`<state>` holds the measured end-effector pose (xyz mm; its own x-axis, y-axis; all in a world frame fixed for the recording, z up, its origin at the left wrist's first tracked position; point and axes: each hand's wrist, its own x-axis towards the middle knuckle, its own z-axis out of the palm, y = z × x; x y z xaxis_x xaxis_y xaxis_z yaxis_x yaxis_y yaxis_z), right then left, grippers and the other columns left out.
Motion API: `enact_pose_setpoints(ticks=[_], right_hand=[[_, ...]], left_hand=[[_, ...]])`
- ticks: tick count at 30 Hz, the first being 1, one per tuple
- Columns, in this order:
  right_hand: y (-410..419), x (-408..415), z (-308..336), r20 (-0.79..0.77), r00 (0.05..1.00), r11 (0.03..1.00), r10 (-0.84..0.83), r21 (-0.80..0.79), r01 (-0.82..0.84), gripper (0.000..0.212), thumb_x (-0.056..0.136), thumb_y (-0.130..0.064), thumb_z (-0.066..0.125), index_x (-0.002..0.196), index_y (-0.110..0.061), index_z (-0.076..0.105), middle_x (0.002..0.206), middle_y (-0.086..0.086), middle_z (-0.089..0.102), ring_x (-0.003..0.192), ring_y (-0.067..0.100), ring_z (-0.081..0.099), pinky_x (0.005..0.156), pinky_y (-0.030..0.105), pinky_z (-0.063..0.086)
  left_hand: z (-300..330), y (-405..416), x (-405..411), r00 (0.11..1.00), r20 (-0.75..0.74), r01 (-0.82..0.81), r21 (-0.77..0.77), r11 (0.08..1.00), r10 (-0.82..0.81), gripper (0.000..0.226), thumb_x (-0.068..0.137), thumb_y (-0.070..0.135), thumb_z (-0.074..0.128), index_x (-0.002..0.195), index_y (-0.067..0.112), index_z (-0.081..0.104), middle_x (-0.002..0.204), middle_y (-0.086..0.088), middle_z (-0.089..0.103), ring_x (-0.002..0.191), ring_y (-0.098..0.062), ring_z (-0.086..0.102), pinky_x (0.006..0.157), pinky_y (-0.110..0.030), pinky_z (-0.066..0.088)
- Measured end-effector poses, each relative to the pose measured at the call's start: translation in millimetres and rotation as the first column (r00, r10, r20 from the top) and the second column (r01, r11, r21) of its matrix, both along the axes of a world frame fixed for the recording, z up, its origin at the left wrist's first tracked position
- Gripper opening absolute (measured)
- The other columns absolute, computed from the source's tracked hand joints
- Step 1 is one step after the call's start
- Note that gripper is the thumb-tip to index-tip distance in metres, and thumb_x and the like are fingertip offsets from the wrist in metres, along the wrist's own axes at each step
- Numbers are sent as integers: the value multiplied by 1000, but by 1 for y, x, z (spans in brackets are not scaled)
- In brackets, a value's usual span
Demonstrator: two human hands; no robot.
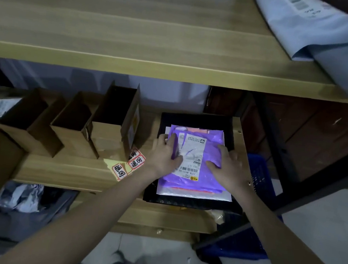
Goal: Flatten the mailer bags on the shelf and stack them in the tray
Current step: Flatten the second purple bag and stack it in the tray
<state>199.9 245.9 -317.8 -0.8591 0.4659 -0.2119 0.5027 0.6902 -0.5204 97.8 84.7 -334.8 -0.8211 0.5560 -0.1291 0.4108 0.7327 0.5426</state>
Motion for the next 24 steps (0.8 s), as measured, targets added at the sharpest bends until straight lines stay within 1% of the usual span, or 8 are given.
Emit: enact_pose_setpoints(ticks=[2,5,7,9,11,14,20,24], right_hand=[[0,0,-2,-51,999,996,17,91,-13,65,90,-33,57,145,-21,25,142,11,27,134,29,22,99,37,36],[-2,-7,-5,-108,979,956,175,256,-142,67,90,-23,54,148,-14,23,153,11,18,142,29,14,110,41,32],[-5,-17,-11,-83,954,918,289,307,-252,61,94,-23,46,149,-12,20,158,12,10,146,28,5,118,46,15],[-10,-25,-22,-1,948,900,317,317,-300,56,100,-30,30,150,-15,11,160,7,0,147,22,-5,120,43,1],[-10,-28,-34,59,946,880,319,351,-319,58,98,-40,12,151,-17,4,160,4,-4,147,19,-9,120,41,-2],[-5,-29,-47,58,943,864,329,384,-325,79,80,-51,-10,150,-17,4,160,3,-2,147,19,-8,120,42,0],[-7,-27,-52,64,944,862,325,391,-323,56,101,-36,20,150,-18,2,160,3,-7,147,18,-11,117,38,-6],[-8,-27,-52,68,947,865,314,390,-315,56,101,-36,20,150,-19,0,160,2,-8,147,18,-11,118,38,-5]], left_hand=[[-3,2,1,991,-136,-24,-78,997,13,75,84,37,59,146,15,22,151,-13,13,137,-34,14,109,-43,26],[-4,14,2,930,-323,167,-62,984,-178,68,83,26,56,143,8,31,151,-17,23,138,-36,23,112,-40,22],[-9,23,5,918,-289,271,-44,962,-272,60,89,29,36,143,4,33,150,-19,30,140,-36,25,114,-44,23],[-17,28,7,935,-223,268,-64,961,-276,59,95,34,16,148,8,21,156,-13,19,146,-29,13,118,-43,13],[-29,27,3,947,-175,258,-96,962,-271,52,102,31,17,151,15,6,160,-3,2,147,-20,-2,118,-36,-1],[-37,24,2,948,-149,274,-70,959,-282,52,103,31,19,150,21,-1,159,4,-8,146,-14,-11,116,-32,-8],[-47,26,3,957,-109,265,-40,963,-268,52,103,30,19,150,21,-2,159,5,-11,145,-14,-15,119,-35,-8],[-50,25,2,957,-87,275,-36,961,-277,53,103,30,19,150,21,-3,159,4,-12,145,-14,-16,119,-37,-7]])
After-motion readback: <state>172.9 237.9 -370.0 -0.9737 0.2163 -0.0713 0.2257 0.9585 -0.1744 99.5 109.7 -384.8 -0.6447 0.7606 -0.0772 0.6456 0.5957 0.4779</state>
